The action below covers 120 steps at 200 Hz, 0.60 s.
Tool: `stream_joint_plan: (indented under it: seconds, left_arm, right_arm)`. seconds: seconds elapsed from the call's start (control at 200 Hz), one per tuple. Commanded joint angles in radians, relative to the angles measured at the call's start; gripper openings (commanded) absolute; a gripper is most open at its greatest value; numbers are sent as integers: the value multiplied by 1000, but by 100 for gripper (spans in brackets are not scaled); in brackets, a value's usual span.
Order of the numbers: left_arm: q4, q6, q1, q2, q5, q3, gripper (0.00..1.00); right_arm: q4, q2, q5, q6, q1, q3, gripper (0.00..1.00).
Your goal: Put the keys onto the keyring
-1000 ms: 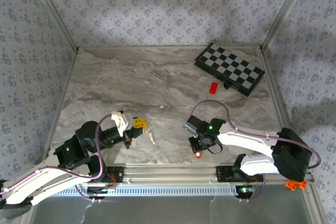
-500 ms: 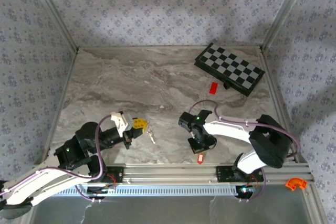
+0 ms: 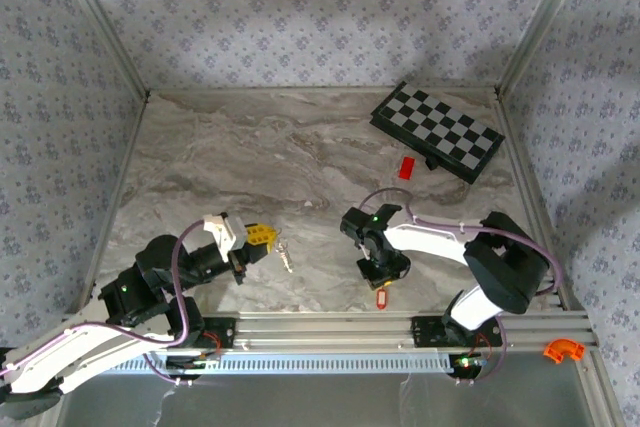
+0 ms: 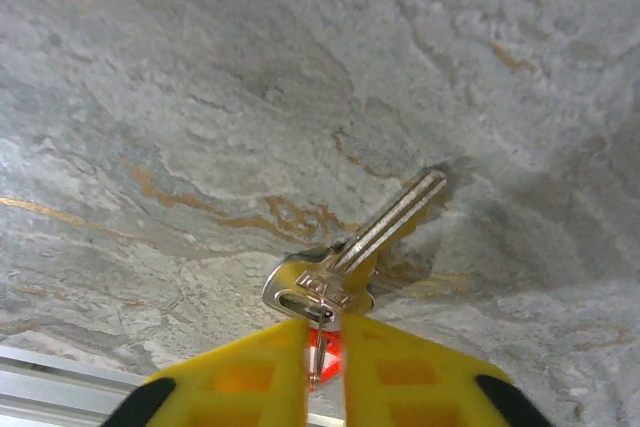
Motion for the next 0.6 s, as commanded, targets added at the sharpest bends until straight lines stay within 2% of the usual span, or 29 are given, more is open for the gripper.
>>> stream_joint_plan:
  seconds: [0.0,0.28,0.595]
  left_arm:
    - [43,1,0,-2,-4,6,0]
    - [46,-2,0,-5,7,5,0]
    - [51,-6,0,-2,15,5,0]
  right_arm:
    - [-3,-61,35,38,21,8,28]
    - [75,-208,74,190,80,-92,36]
    - [165,-269,89,247,111,-195,35]
